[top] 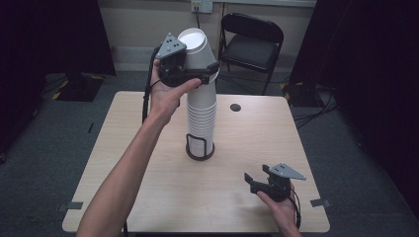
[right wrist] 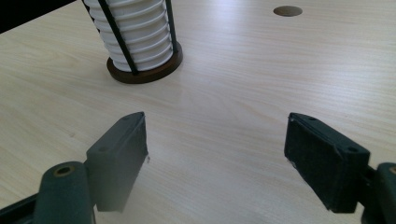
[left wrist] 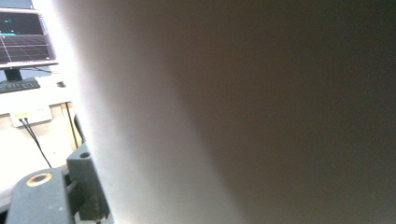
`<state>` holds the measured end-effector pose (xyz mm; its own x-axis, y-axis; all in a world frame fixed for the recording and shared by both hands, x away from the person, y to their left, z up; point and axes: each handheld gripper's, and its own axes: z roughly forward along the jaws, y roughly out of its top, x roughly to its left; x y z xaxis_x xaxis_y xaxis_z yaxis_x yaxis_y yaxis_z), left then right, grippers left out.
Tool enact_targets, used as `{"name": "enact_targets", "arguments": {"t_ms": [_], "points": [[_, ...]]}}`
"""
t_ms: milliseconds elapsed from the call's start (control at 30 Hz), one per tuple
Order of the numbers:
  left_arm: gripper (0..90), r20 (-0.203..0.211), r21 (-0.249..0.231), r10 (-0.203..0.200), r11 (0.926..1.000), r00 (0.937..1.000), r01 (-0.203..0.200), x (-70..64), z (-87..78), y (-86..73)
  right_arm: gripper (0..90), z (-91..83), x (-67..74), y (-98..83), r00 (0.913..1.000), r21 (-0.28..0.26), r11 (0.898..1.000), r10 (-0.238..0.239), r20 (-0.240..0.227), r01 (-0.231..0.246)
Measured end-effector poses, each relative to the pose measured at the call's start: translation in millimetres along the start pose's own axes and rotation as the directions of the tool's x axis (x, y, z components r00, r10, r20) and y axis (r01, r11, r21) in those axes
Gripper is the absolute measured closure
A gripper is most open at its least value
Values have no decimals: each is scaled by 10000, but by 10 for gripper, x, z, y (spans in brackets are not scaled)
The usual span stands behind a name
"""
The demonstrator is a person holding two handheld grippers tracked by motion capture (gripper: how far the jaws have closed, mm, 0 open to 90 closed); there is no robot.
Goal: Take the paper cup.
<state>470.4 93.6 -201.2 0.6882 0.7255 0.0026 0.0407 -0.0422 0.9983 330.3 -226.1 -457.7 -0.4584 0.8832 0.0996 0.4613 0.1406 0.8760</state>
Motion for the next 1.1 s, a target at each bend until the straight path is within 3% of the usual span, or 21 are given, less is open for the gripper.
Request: {"name": "enact_targets", "arguments": {"t_ms": [233, 400, 533, 667, 833, 1000, 1100], "points": [[125, -73, -303, 170, 9994, 9998, -173, 0, -47, 37, 210, 11, 2, -4, 10000, 77, 10000, -56, -34, 57], [125, -50, -658, 21, 9978, 10000, -24, -4, -115, 78, 210, 13, 4, -5, 10000, 78, 10000, -22, -47, 22], [126, 55, -550, -167, 9983, 9998, 170, -12, -159, 95, 210, 14, 7, -5, 10000, 94, 9999, -46, -67, 46], [126, 124, -680, 5, 9977, 9999, 4, -25, -232, 127, 210, 11, 6, -7, 10000, 94, 9999, -55, -59, 55], [125, 133, -699, -204, 9973, 9997, 213, 3, -313, 139, 211, 18, 14, -7, 10000, 127, 9999, -83, -51, 83], [126, 297, -731, -164, 9972, 9994, 186, 1, -413, 136, 211, 21, 16, -7, 10000, 119, 9999, -64, -45, 64], [125, 271, -756, -388, 9963, 9989, 408, -9, -474, 125, 211, 20, 19, -8, 10000, 122, 9999, -62, -37, 63]]}}
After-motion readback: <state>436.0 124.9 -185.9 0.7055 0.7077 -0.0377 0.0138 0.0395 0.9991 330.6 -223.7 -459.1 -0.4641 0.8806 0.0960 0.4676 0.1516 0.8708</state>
